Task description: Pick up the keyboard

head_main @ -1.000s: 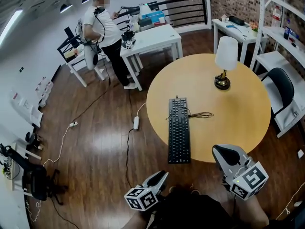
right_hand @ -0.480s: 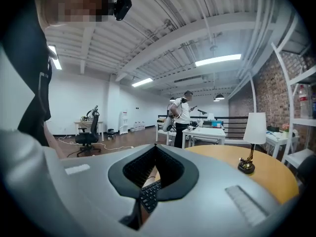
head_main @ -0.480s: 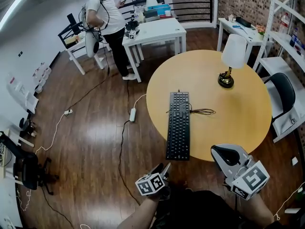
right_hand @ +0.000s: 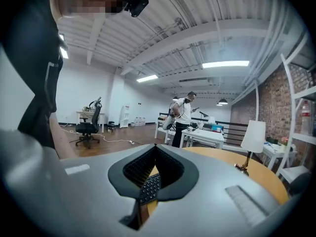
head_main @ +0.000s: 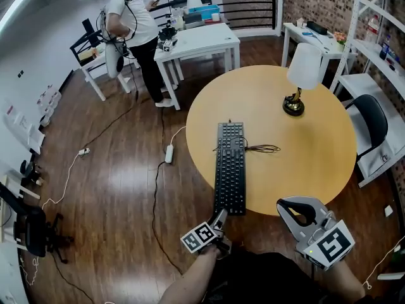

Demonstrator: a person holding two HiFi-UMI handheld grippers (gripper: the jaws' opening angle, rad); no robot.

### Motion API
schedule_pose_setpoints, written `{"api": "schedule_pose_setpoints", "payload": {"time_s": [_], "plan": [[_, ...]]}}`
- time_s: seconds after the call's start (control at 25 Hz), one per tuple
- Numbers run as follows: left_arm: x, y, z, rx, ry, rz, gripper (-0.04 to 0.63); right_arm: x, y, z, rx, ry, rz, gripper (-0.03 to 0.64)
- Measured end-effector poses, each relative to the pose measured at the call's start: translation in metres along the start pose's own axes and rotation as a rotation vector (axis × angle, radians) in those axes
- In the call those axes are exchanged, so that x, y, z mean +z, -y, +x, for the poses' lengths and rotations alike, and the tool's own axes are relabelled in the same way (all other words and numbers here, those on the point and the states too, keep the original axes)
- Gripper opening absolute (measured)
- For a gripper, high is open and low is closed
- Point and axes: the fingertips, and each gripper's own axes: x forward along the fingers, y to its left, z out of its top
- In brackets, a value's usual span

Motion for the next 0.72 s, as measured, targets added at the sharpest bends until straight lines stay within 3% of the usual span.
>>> {"api": "schedule_pose_setpoints", "payload": {"time_s": [0.16,0.28,0.44,0.56,0.72], "plan": [[-0.006,-0.015,0.013,-0.078,0.031,-0.143,0.356,-0.002,0.002,-0.002,0.004,-0.006,-0.002,0.003],[-0.006,-0.013,0.017,-0.132,0.042,-0.178,0.341,0.004,0.006,-0.001,-0.004,-0.011,-0.011,0.003],[-0.004,-0.008,0.025,-0.157,0.029,-0.168,0.271,0.0,0.013,0.007,0.005,-0.022,-0.013,0.003],[0.012,-0.015,0.025,-0.154,0.015,-0.157,0.267,-0.006,0.021,0.017,0.029,-0.038,-0.06,0.003],[0.039,-0.024,0.023,-0.167,-0.066,-0.064,0.267,-0.016,0.041,0.039,0.035,-0.075,-0.054,0.003]]}}
